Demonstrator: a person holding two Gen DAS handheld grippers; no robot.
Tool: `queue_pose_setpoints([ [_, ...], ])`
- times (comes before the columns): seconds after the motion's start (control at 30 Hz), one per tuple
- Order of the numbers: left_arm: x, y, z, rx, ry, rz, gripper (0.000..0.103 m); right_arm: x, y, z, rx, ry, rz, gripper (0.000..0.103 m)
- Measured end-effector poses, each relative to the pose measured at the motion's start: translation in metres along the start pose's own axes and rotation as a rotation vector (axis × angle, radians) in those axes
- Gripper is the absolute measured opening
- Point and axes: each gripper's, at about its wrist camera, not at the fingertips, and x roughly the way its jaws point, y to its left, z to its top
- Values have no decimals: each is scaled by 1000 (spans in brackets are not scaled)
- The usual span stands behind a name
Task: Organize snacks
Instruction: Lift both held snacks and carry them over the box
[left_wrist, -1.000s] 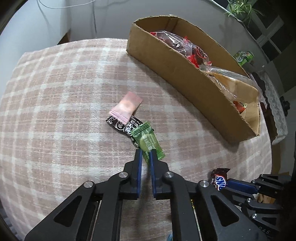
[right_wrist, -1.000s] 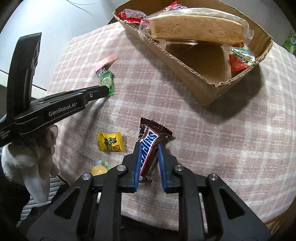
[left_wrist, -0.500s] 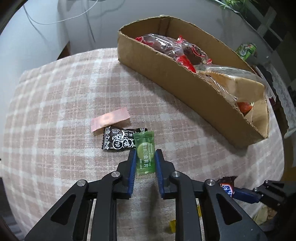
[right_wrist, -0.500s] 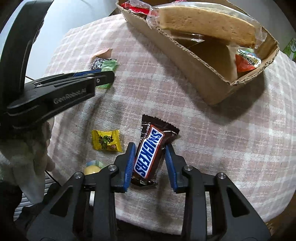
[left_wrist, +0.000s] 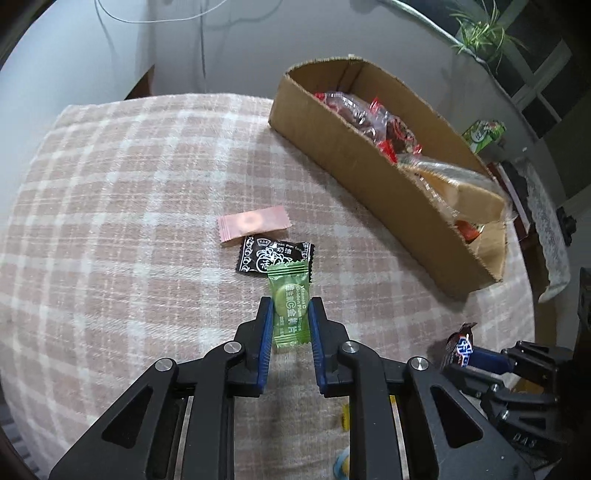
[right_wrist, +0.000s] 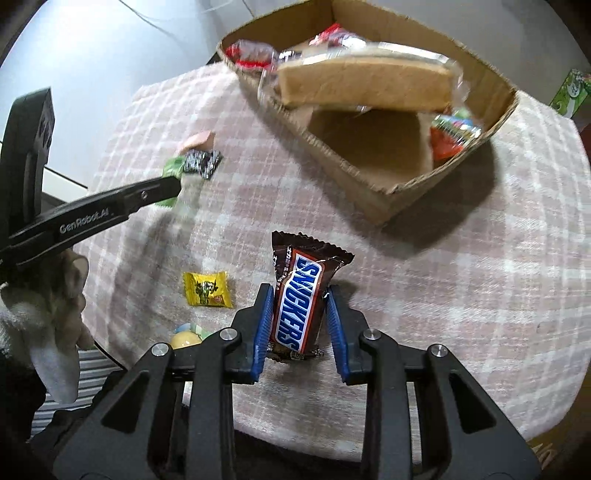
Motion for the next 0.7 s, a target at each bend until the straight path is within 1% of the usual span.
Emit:
queue_pose_setpoints([
  [0.17,-17,12,3,4,-27,-26,17,-20,-5,5,9,-49,-6,30],
  [0.33,-35,7,11,10,-64,-53,17,-43,-10,14,4,-104,-25,30],
  [0.53,-50,-9,28,42,-110,-73,17,-60,-19,30,17,-164,-38,30],
  [0.63,-56,-19,36,74,-136,-69,17,-68,-27,40,23,-189,-49,30],
  [0.67,-49,-36,45,81,-139,-69,17,-71,-30,43,26,-197,-54,30],
  [0.7,-50,-39,49,89,-144,-70,17,-73,-33,47,29,-203,-57,30],
])
